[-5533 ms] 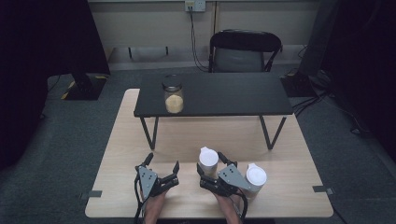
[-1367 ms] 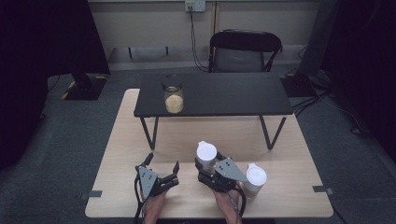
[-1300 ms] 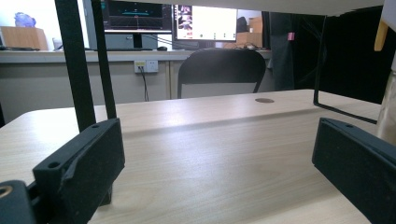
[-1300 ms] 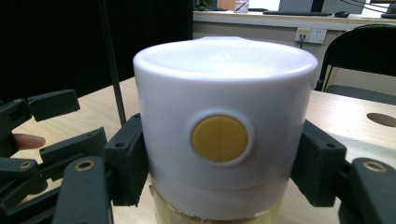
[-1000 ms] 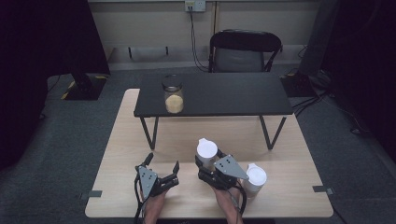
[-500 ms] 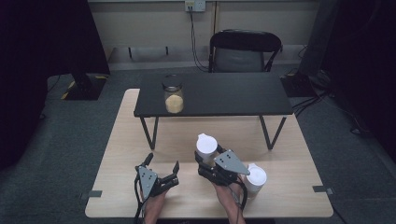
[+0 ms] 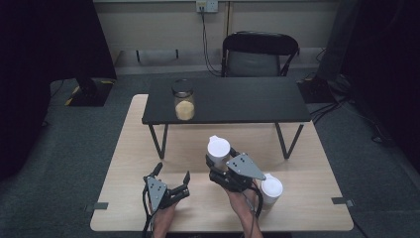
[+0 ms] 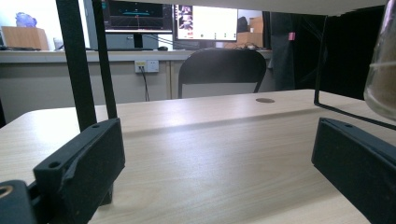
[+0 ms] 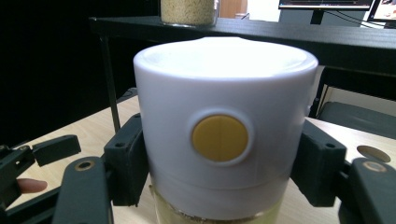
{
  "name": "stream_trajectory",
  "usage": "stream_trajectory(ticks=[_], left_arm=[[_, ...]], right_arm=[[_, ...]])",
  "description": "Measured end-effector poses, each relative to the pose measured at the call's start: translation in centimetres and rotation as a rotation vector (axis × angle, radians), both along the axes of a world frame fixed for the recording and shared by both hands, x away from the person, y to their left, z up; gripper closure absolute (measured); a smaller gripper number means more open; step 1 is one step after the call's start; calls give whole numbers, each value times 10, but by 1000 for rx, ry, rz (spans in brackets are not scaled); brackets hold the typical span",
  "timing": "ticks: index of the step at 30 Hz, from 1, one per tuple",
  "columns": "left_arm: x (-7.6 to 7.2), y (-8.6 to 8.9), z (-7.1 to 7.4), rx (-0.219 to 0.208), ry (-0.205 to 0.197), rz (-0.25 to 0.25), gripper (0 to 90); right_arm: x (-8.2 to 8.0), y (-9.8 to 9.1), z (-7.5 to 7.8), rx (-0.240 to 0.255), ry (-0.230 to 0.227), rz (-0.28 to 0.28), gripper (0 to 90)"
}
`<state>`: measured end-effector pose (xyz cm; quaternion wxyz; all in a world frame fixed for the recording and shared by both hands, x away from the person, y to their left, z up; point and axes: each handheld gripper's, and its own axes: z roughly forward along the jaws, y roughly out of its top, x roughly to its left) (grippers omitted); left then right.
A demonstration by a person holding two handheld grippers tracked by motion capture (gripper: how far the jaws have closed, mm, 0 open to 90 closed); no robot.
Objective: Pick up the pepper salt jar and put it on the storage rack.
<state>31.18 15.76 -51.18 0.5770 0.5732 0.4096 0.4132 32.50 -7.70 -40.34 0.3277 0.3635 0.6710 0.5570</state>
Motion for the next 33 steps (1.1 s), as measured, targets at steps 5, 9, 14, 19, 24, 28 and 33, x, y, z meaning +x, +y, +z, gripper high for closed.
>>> stream_trajectory(ticks=[5, 9, 14, 19, 24, 28, 33], left_arm=[[0, 0, 0, 0, 0, 0, 22], [0, 0, 0, 0, 0, 0, 22], [0, 0, 0, 1, 0, 0, 22], [0, 0, 0, 1, 0, 0, 22], [0, 0, 0, 1, 0, 0, 22], [0, 0, 0, 0, 0, 0, 22], [0, 0, 0, 0, 0, 0, 22]], right_arm=[[1, 1, 8, 3, -8, 6, 303], [2, 0, 15, 1, -19, 9, 302], [3, 0, 24, 1, -22, 14, 302], [5, 0, 31, 3, -21, 17, 303], [8, 1, 39, 0, -22, 19, 303], [9, 2, 46, -1, -24, 25, 303], [12, 1, 53, -1, -27, 23, 303]])
